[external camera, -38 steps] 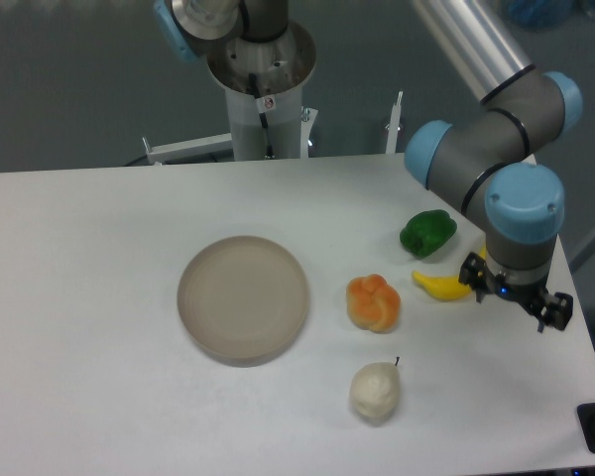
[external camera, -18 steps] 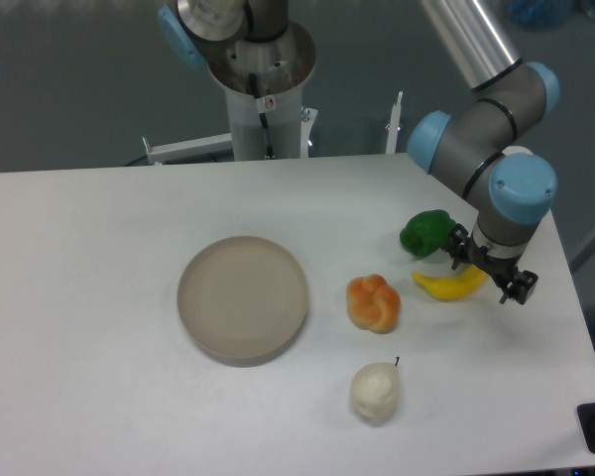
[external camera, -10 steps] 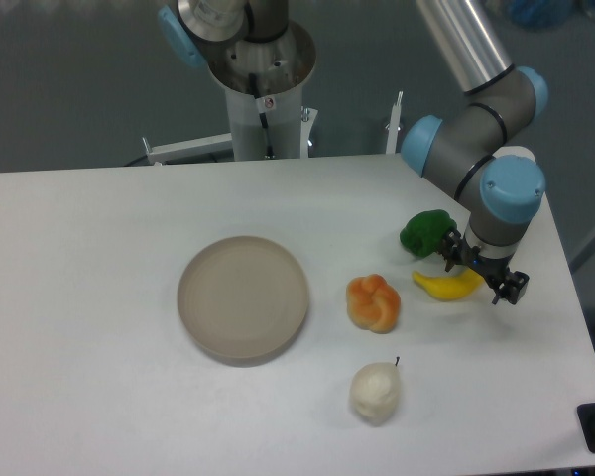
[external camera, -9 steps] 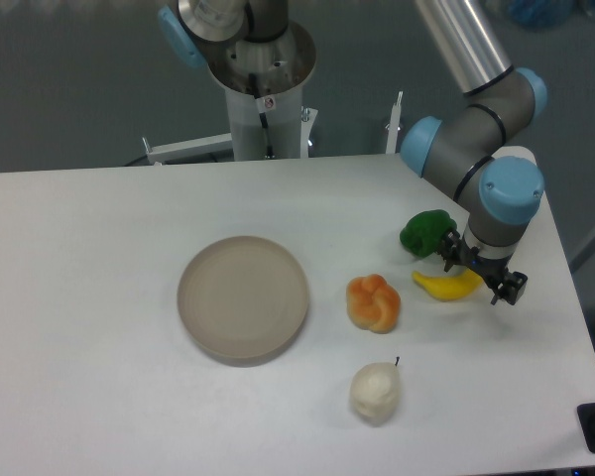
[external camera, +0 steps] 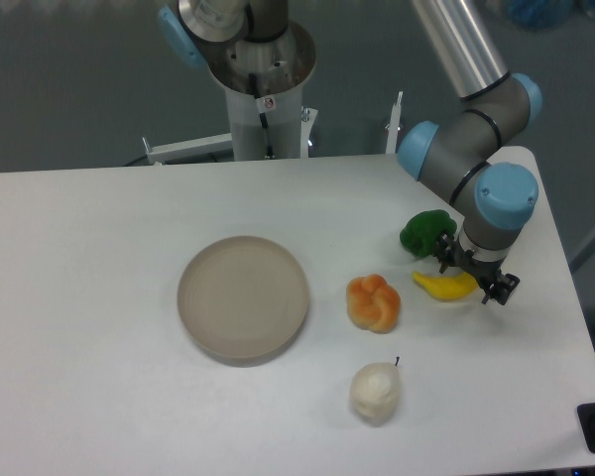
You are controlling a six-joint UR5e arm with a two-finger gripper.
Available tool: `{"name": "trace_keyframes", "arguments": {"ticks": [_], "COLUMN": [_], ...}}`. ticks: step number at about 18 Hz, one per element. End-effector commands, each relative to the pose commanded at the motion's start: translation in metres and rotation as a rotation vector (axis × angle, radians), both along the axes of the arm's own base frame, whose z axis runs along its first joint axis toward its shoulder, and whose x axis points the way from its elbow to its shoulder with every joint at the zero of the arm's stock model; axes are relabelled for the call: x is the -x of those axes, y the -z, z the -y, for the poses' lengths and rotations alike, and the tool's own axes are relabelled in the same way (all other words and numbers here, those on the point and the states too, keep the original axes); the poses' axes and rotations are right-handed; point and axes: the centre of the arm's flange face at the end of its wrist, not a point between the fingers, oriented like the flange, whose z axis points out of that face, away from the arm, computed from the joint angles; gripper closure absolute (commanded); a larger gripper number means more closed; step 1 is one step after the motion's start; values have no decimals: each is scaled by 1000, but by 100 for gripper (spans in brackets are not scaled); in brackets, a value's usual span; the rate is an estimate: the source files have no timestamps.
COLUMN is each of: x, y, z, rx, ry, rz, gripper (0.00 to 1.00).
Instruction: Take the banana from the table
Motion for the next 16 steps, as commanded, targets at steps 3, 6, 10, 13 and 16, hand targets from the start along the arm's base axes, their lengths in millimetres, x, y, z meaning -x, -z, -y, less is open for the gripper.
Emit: {"name": "trace_keyframes", "arguments": {"ticks": [3,6,10,13,16], "x": [2,2,1,1,2], "y": [-4,-4,-3,-2,-4], "z": [-1,-1,-1,-1,-1], "rx": [-5,-4,-3,-2,-4], "ry": [2,2,2,2,2], "rz": [-8,-6,-5,-4,-6], "gripper": [39,41,41,45,47]}}
